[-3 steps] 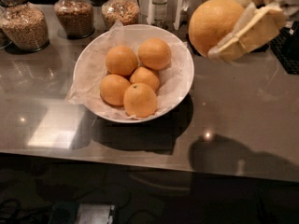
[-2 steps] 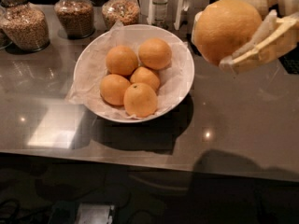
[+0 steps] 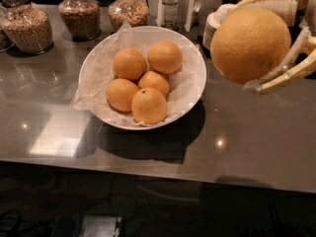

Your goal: Pick orange from white bowl

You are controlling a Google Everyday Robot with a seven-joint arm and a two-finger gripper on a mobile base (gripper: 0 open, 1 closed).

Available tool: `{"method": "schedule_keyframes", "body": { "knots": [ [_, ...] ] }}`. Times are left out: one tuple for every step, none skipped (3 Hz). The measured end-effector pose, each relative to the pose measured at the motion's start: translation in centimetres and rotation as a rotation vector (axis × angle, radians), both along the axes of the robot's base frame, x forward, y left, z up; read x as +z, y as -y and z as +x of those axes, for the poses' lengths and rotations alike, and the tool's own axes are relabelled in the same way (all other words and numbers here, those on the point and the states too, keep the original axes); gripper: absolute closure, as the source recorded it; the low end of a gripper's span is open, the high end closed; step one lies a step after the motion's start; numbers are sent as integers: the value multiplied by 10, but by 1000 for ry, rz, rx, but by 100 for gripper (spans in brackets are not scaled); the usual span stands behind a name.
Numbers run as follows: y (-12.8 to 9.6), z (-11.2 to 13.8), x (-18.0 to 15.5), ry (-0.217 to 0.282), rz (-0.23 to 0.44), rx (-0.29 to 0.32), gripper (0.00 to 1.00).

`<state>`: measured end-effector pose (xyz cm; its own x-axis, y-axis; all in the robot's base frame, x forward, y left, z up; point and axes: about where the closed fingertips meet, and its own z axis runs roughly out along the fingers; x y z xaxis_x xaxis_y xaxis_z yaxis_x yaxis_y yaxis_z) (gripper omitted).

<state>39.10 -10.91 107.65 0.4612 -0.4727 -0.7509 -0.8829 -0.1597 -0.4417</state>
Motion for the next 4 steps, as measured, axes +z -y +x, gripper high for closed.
{"method": "schedule_keyframes", "body": {
  "knots": [
    [-19,-20,13,27,7,17,100],
    [-49,-59,33,86,54,53,100],
    [-78,-95,38,101,107,101,100],
    [-107,-114,21,65,117,156,100]
  ]
}}
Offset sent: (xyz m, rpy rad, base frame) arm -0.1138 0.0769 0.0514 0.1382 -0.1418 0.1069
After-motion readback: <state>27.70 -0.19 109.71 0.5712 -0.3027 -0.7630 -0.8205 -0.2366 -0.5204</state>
